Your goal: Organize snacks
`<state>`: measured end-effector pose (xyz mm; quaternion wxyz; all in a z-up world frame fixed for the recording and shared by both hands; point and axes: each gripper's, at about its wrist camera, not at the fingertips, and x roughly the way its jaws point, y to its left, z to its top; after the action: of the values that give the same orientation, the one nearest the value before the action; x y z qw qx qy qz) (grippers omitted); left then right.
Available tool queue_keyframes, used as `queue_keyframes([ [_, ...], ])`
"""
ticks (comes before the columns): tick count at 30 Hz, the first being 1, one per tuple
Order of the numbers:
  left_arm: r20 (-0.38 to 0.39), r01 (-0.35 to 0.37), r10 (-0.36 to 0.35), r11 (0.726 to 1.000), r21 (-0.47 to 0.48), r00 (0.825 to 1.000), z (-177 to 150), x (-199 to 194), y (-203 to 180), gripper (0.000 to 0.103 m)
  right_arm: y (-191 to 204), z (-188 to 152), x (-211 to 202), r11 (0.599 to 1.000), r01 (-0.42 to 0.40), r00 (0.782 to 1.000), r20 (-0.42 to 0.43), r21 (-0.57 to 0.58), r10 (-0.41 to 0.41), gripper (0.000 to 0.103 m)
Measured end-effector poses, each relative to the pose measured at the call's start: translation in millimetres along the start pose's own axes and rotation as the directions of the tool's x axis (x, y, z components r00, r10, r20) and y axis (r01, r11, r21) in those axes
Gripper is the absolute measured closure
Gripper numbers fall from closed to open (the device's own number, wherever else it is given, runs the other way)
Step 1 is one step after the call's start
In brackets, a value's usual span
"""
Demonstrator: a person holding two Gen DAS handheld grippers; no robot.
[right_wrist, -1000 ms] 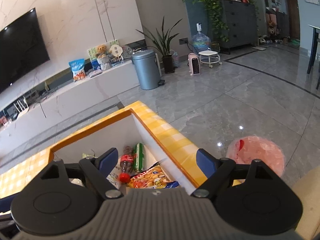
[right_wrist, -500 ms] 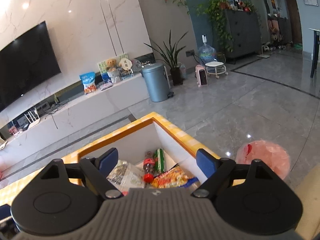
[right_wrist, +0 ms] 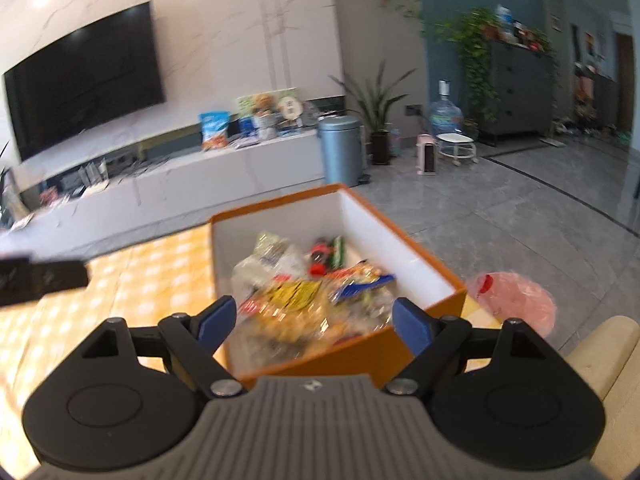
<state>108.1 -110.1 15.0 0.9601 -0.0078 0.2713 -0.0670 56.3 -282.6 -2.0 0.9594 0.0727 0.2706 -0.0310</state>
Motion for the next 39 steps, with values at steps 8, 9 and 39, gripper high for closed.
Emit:
queue_keyframes([
  [8, 0.016, -0.022, 0.021, 0.999, 0.047, 1.0, -21.4, -4.0, -5.8, 0.007, 20.1, -16.1, -7.7, 0.999, -0.011, 1.0, -0.018, -0.034, 0.01, 0.019],
  [9, 0.009, -0.021, 0.02, 0.998, 0.052, 1.0, -24.1, -3.0, -6.8, 0.007, 22.4, -17.6, -7.8, 0.999, -0.013, 1.0, -0.02, -0.034, 0.012, 0.019],
  [39, -0.06, -0.015, 0.013, 0.999, -0.029, 0.998, -51.3, 7.1, 5.3, 0.007, 42.8, -35.9, 8.4, 0.99, 0.045, 0.996, -0.068, -0.136, -0.055, 0.019],
])
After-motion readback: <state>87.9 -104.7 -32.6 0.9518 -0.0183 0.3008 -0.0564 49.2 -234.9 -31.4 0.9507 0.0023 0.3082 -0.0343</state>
